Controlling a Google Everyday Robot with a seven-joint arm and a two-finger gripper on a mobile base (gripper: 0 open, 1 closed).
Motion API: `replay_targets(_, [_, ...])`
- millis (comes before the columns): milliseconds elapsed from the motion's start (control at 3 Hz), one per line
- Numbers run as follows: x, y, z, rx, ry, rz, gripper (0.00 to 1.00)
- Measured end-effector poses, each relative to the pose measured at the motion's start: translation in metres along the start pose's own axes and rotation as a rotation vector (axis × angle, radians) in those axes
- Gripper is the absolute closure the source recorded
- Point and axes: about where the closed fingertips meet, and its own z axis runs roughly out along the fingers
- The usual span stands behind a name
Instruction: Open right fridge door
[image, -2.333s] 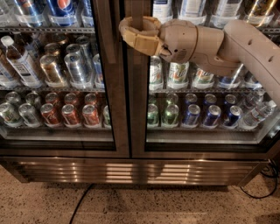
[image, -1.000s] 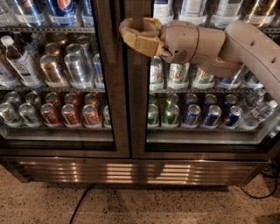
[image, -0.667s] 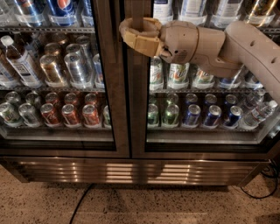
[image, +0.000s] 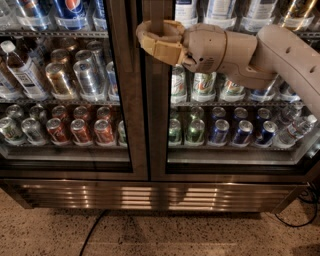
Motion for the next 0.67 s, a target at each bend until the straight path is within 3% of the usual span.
replay_targets(667, [0.0007,0.0010,-0.0002,0.000,0.000,0.000,1.00])
